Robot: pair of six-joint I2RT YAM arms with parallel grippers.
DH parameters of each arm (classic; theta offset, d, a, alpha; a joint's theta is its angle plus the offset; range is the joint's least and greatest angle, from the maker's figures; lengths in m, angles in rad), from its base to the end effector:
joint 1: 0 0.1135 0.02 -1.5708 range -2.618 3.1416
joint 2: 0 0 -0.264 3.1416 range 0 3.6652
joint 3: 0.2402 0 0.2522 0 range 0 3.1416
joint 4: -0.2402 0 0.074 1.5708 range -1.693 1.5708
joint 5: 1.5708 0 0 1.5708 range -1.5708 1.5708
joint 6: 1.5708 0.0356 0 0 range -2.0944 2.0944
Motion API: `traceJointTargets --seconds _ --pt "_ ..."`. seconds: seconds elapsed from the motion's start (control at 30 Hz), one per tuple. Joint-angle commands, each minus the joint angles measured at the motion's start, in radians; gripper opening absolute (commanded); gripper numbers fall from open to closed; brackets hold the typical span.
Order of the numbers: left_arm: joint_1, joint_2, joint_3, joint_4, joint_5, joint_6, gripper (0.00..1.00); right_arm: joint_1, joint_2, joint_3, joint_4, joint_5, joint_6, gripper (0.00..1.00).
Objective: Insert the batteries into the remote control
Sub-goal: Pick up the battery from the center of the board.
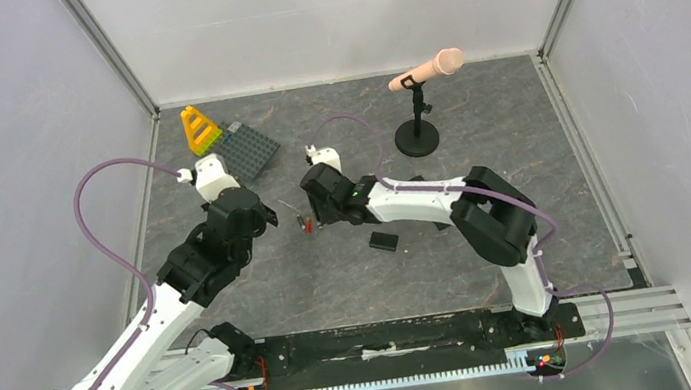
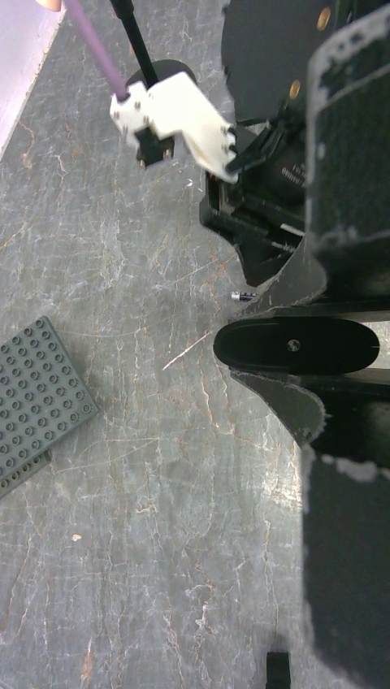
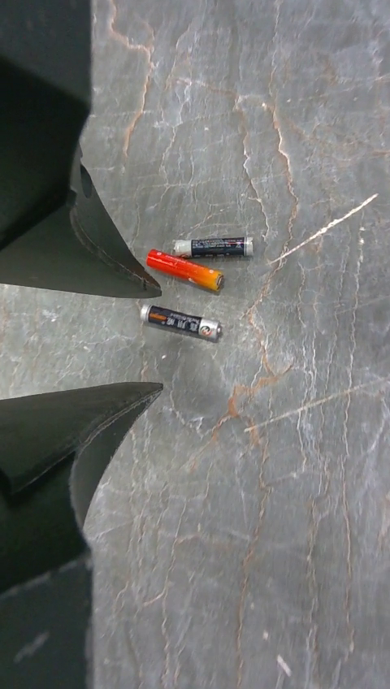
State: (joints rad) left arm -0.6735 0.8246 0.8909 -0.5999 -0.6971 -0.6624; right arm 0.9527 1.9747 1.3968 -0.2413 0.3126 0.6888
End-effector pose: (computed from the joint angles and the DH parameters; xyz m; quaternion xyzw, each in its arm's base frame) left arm 0.1459 -0.0872 0.3319 -0.1647 0.8172 -0.0557 0.5495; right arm 0.2612 0.3485 0.1939 -0.0643 0.9184 0.1665 0.3531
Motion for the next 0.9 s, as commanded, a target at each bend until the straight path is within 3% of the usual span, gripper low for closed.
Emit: traceJointTargets --seconds 0.0,0.2,0.5,0.57,0.73,0.87 --pt "0.005 -0.019 0.042 -0.011 -0.034 0.033 0.02 0.025 0.075 0.110 -0.039 0.039 -0.067 0.45" --pt "0.005 -0.022 0.039 -0.012 -0.035 0.038 0.02 0.041 0.140 0.156 -0.065 0.077 -0.070 0.43" --pt "0.005 -0.023 0.032 -0.011 -0.022 0.030 0.02 0.046 0.218 0.207 -0.086 0.092 -0.089 0.31" --pt "0.005 -0.025 0.033 -0.012 -0.021 0.030 0.02 0.046 0.225 0.205 -0.090 0.091 -0.090 0.27" --pt "0.005 -0.024 0.029 -0.010 -0.010 0.028 0.02 0.043 0.212 0.183 -0.106 0.065 -0.086 0.01" --pt "0.005 -0.033 0.011 0.024 0.038 0.047 0.02 0.020 0.130 0.121 -0.097 0.037 -0.075 0.00"
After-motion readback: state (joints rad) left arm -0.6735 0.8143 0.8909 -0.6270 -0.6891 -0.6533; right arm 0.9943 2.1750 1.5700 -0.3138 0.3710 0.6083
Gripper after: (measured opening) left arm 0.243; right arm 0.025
